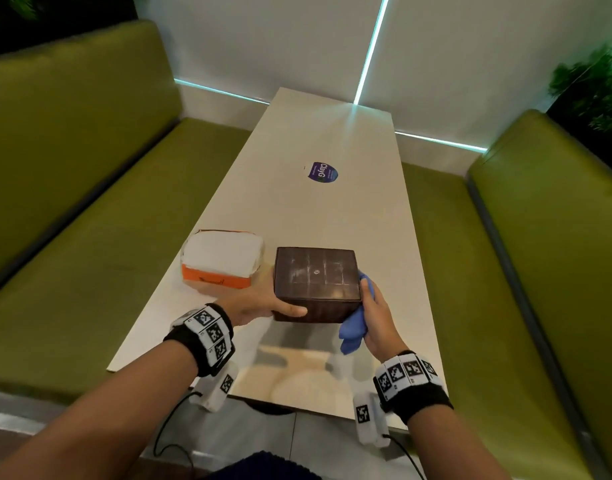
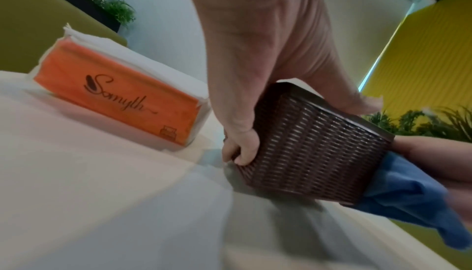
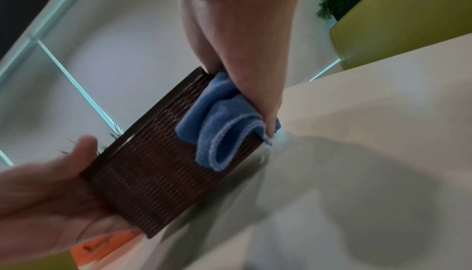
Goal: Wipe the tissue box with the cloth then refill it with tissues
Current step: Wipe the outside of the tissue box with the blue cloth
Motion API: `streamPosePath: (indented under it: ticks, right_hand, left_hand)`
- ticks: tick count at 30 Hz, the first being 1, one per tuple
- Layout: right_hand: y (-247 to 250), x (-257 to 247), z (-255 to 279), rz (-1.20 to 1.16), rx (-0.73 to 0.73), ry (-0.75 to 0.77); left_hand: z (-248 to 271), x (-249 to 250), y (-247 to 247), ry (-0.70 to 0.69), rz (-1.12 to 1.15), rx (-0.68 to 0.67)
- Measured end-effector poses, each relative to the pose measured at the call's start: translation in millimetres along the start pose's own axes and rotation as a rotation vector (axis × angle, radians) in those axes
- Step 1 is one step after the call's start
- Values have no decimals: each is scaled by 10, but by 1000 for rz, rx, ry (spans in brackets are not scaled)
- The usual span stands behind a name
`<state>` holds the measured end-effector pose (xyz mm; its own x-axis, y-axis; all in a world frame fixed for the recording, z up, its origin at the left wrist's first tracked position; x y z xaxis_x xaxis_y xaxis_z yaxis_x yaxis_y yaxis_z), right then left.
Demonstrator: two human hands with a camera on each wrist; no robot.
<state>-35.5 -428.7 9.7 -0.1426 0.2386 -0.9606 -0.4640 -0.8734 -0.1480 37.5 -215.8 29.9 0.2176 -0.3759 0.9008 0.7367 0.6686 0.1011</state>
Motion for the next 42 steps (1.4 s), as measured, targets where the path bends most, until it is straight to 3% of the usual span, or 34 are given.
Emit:
streamPosePath:
  ticks: [5,10,16,19,22,24,29,32,35,37,39,42]
  right_hand:
    - [44,102,-13,27,23,9]
    - [118,101,-24,191,54,75]
    - [136,-530,90,555,251,349]
    - [-91,-689,15,629,91,462]
    - [-313,-477,-158,1008,-142,460]
    - [-358,-377,-197,1160,-192,489]
    - [-316,-433,-183,1092,-302,482]
    - [-471,-359,-18,1229,-327,493]
    - [-781,-109,316,1291,-580,593]
    - [-809,-126,289,1232,-654,633]
    - [-719,-246,39,1153,-535,589]
    - [-593,-380,-290,1123,-127,493]
  left_hand:
    - [-77,-59,-48,-111,-38,-10]
    - [-142,-117,-8,-127,-112,-5]
    - [-189,-169,152,-38,-258,29]
    - [-214,-135,169,-98,-349,45]
    - [-211,-126,128,-133,-441,108]
    - [-223,-185,114,-111,-511,144]
    - [-282,-237,35,-229,-377,113]
    - [-298,-251,10,-273,-323,188]
    - [-332,-311,34,-236,-365,183]
    - [-276,-301,1,-228,-371,134]
    - [-299,-284,22,-231,-294,196]
    - [-267,-230,-13,-315,-273,247]
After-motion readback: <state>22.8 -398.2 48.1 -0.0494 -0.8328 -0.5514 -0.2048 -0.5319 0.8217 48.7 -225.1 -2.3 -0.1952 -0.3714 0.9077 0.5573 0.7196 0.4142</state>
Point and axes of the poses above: each hand's wrist, its own z-axis away from the middle knuckle, its own y-axis out of the back of the hand, x = y × z, the point moved 4 cm from there along -z, towards the middle knuckle, and after that the axes turned 7 degrees about -z, right-handed, at the moved point
